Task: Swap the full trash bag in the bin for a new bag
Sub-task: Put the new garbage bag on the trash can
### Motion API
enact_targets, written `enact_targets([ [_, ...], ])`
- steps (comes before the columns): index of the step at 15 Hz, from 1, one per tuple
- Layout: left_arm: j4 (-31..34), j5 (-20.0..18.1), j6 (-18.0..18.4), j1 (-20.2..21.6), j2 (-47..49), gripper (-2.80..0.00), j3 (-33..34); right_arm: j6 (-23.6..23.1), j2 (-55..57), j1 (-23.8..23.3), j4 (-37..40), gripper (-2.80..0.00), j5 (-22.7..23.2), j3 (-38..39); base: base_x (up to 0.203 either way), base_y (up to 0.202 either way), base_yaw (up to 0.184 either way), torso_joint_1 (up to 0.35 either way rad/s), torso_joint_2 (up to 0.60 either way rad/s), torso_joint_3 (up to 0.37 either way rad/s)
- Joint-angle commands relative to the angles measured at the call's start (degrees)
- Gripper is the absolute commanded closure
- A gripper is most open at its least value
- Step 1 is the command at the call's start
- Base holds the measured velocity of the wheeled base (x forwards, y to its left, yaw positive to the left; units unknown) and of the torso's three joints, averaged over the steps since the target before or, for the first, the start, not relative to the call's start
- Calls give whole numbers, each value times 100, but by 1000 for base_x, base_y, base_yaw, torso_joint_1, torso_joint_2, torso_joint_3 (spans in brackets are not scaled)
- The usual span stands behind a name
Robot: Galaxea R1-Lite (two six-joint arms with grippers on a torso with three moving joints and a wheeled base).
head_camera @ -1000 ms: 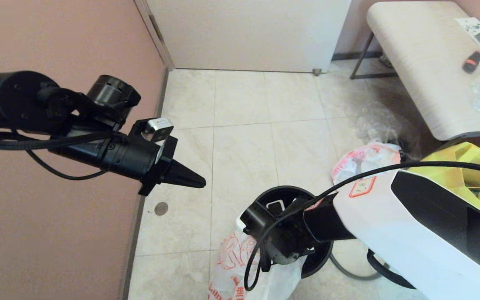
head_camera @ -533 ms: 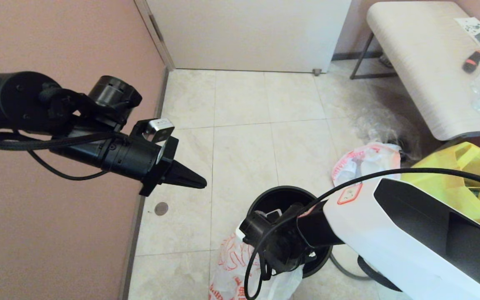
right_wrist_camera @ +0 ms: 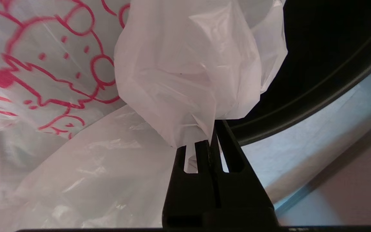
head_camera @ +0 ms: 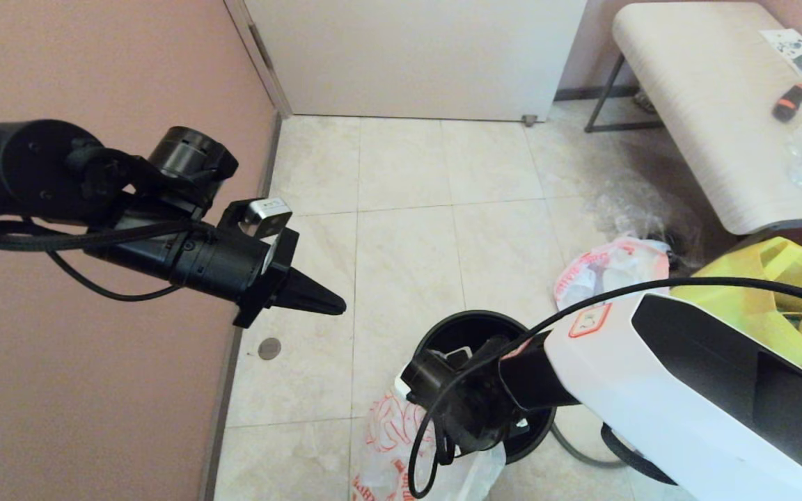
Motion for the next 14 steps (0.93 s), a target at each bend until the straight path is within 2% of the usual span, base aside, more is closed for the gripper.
enact_targets([
  [1, 23, -24, -39, 1, -8, 0, -7, 23, -129, -76, -14, 0, -19, -43, 0, 0, 0, 0, 0, 0],
  [4, 23, -24, -87, -34, -46, 0, -7, 148, -208, -561, -446, 0, 59, -401, 0, 0, 0, 0, 0, 0],
  [7, 14, -15, -87, -34, -11, 0, -7, 311, 46, -1081, -670, 0, 410, -754, 0, 0, 0, 0, 0, 0],
  [12, 14, -15, -87, -43, 6, 0, -7, 468, 1092, -1369, -1142, 0, 596, -1591, 0, 0, 0, 0, 0, 0],
  [14, 14, -15, -87, -35, -32, 0, -7, 208, 1608, -1409, -1482, 0, 573, -1765, 0, 0, 0, 0, 0, 0],
])
